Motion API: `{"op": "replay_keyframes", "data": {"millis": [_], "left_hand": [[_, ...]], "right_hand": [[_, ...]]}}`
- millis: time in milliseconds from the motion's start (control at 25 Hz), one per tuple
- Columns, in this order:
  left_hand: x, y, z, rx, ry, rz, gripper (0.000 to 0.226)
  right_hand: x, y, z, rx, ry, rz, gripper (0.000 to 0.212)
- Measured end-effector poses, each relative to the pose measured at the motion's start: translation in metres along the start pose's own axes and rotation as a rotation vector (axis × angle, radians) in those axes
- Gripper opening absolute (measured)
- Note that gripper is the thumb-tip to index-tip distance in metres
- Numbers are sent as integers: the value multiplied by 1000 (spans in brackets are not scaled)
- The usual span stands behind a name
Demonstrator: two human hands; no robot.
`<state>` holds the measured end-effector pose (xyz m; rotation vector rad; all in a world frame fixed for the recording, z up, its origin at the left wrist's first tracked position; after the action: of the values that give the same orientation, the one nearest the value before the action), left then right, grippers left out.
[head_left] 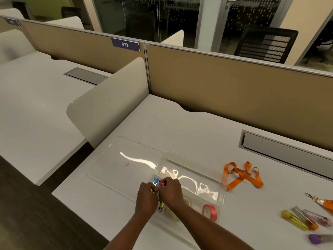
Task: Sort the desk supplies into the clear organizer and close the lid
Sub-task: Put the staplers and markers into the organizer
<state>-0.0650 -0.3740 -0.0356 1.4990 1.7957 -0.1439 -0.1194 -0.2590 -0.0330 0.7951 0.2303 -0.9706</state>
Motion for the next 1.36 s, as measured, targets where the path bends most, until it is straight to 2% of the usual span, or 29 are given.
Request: {"op": "replay_keyframes", "data": {"millis": [160,360,480,680,1080,1240,1360], "left_hand": [[7,1,4,34,-26,22,8],[7,3,-7,73,-54,-18,13],[7,5,-28,137,-48,-66,11],[34,13,-78,286,-52,-25,12],[164,45,-192,532,-73,147,12],[225,49,-223,571,-193,222,16],[266,43,-240,585,-375,308,24]], "right_hand": [[7,0,-2,-13,80,-12,25],[-5,8,-4,-95,145,-55,34],[-26,16,-5,-163,157,-75,33],[-75,35,-30,-206,89,-139,22],[-197,102,-151,-120,16,-349,19],[-236,128,-210,-42,10,-402,20],[-256,145,-252,18,15,-415,17]]}}
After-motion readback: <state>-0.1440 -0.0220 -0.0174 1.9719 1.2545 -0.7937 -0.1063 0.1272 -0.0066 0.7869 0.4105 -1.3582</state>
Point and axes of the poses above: each hand's wrist, its own y-axis away from the middle knuckle, its own x-axis out of the palm, z = x × y, the point moved 7 cm from there along -y, towards the middle knuckle, and after that the axes turned 12 degrees about z, right-handed, at the moved point
